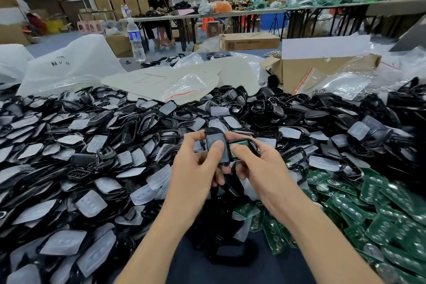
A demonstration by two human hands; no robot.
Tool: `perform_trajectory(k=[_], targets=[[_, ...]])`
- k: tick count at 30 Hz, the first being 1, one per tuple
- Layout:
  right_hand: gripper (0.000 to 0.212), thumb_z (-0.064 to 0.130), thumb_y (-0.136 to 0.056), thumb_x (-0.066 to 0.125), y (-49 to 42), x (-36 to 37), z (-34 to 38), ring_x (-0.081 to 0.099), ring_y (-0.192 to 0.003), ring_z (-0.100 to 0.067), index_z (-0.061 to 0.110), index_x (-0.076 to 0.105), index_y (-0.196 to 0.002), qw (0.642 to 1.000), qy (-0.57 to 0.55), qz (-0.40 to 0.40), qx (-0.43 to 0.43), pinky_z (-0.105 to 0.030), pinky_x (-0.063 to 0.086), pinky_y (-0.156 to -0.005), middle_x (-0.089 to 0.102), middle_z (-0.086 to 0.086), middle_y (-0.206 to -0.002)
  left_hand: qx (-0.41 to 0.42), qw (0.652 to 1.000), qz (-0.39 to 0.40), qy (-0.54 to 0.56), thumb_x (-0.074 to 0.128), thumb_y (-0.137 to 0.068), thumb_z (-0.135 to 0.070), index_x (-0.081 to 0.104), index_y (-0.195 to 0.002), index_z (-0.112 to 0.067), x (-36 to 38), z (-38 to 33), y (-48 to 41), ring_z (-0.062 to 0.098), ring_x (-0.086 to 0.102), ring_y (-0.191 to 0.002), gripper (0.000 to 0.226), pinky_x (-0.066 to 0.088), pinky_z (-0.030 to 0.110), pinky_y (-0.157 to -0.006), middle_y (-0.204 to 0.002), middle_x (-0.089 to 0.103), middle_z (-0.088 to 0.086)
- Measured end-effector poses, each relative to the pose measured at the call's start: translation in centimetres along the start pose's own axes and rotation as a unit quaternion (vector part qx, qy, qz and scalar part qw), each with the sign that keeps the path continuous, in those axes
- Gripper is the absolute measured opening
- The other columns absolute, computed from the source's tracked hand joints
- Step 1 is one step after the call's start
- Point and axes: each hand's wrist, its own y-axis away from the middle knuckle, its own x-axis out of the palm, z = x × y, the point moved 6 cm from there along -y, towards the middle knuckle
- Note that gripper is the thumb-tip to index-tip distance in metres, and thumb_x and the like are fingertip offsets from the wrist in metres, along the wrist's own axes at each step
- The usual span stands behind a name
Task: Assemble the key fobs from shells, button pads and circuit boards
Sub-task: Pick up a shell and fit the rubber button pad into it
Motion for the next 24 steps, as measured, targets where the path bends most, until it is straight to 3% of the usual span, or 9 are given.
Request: perform_trajectory(k=[3,10,15,20,24], targets=[[0.014,0.029,-0.097,0.067,0.5,-0.3,0.7,0.054,-0.055,-0.006,0.036,0.077,-0.105,0.998,0.052,-0.004,-0.031,-0.015,0.045,-0.052,0.066,0.007,-0.065,0.013,1.0,-0.007,-0.011,0.062,-0.098,-0.029,0.054,-0.11,-0.033,-0.1,0.2,-0.1,0.012,0.056,-0.046,0.015,0.043,0.019,-0.044,-0.062,0.069,0.004],[0.011,0.024,-0.095,0.07,0.9,-0.5,1.7,0.054,-0.051,-0.006,0.024,0.076,-0.104,0.994,0.093,-0.017,-0.059,-0.015,0.044,-0.051,0.064,0.009,-0.057,0.032,0.999,-0.002,-0.031,0.064,-0.098,-0.033,0.055,-0.117,-0.03,-0.2,0.5,-0.1,0.01,0.055,-0.045,0.022,0.042,0.018,-0.043,-0.058,0.065,0.001],[0.01,0.026,-0.093,0.073,1.1,-0.3,2.1,0.055,-0.048,-0.001,0.035,0.075,-0.097,0.987,0.141,-0.014,-0.081,-0.012,0.044,-0.05,0.065,0.013,-0.054,0.041,0.998,-0.011,-0.055,0.063,-0.097,-0.035,0.054,-0.121,-0.034,-0.3,0.6,-0.1,0.009,0.056,-0.045,0.025,0.043,0.018,-0.045,-0.056,0.065,0.0],[0.006,0.033,-0.09,0.072,0.8,-1.0,1.6,0.045,-0.051,-0.017,0.036,0.075,-0.094,0.981,0.168,-0.059,-0.077,-0.03,0.04,-0.052,0.059,0.009,-0.052,0.056,0.993,0.019,-0.099,0.062,-0.097,-0.039,0.048,-0.124,-0.048,0.3,0.5,0.1,0.008,0.062,-0.054,0.031,0.045,0.014,-0.051,-0.067,0.07,-0.003],[0.009,0.028,-0.091,0.074,0.7,-1.1,1.5,0.056,-0.049,-0.001,0.034,0.074,-0.098,0.982,0.162,-0.061,-0.081,-0.011,0.042,-0.05,0.066,0.018,-0.06,0.063,0.993,0.018,-0.096,0.062,-0.098,-0.034,0.045,-0.12,-0.057,0.3,0.4,0.2,0.006,0.067,-0.06,0.036,0.048,0.013,-0.057,-0.074,0.072,-0.004]])
